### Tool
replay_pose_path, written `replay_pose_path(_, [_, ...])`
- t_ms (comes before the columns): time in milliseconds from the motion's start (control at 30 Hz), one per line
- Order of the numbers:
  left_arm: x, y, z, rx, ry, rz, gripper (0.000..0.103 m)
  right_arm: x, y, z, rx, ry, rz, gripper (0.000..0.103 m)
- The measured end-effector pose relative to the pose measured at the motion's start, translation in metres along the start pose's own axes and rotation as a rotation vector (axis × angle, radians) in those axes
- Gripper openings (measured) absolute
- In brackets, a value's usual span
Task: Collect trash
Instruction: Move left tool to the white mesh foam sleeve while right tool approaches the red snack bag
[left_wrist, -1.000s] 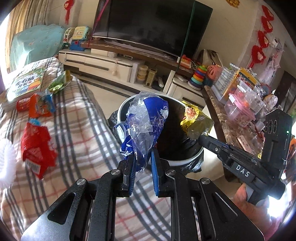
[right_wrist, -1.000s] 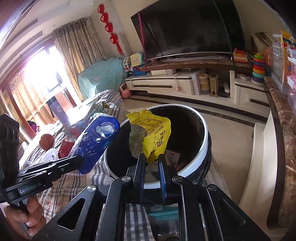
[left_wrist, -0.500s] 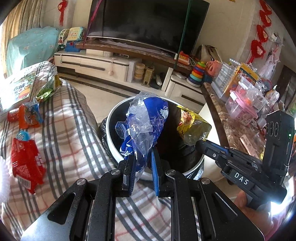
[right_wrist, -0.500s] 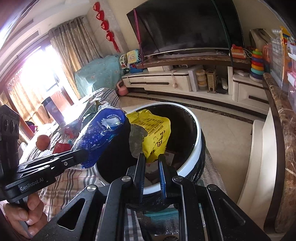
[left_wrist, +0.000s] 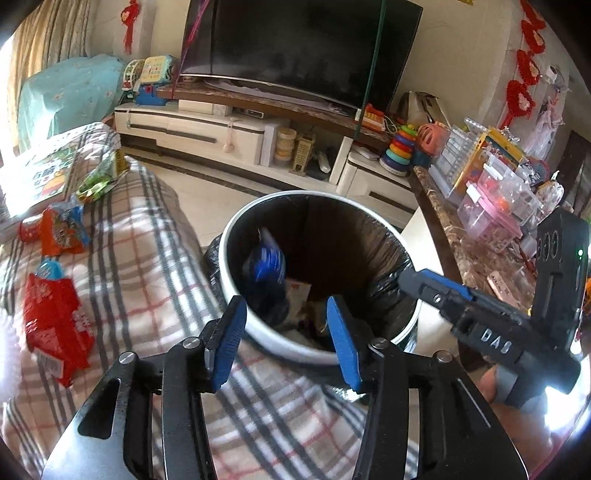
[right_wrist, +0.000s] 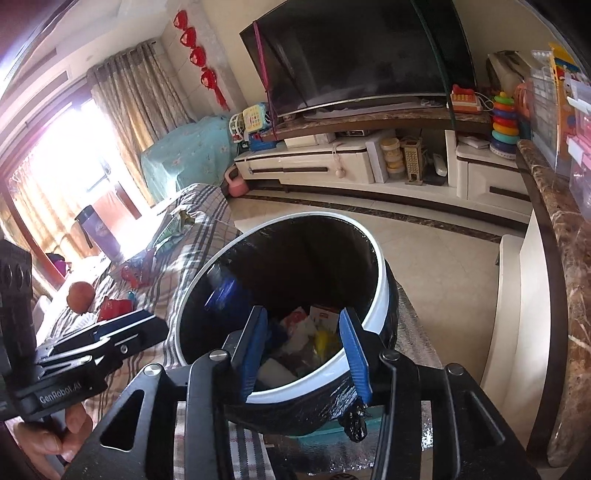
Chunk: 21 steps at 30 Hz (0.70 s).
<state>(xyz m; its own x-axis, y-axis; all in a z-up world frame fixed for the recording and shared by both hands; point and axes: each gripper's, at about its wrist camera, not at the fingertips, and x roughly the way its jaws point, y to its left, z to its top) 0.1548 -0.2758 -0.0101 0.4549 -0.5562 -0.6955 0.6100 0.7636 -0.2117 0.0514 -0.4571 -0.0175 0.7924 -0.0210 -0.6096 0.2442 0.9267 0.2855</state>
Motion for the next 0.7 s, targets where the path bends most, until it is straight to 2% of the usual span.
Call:
replay_pose_path(67, [-0.004, 0.006, -0.006, -0.014, 0.003, 0.008, 0.05, -0.001, 0.002, -0.002, 0.003, -0.002, 0.003, 0.048])
replay_pose_path(133, [-0.009, 0.013, -0.012, -0.029, 0.003, 0.016, 0.051, -0.002, 0.007, -0.004, -0.002, -0.005, 0.013, 0.069])
replay_pose_path(200, [-0.017, 0.021, -0.02, -0.046, 0.001, 0.029, 0.052, -0.003, 0.014, -0.006, -0.006, -0.011, 0.036, 0.081])
replay_pose_path(433, [-0.043, 0.052, -0.048, -0.107, -0.007, 0.084, 0.057, -0.006, 0.049, -0.017, -0.063, -0.019, 0.076, 0.09])
replay_pose_path(700, [-0.076, 0.096, -0.077, -0.194, -0.02, 0.15, 0.059, 0.002, 0.094, -0.032, -0.146, 0.011, 0.118, 0.094])
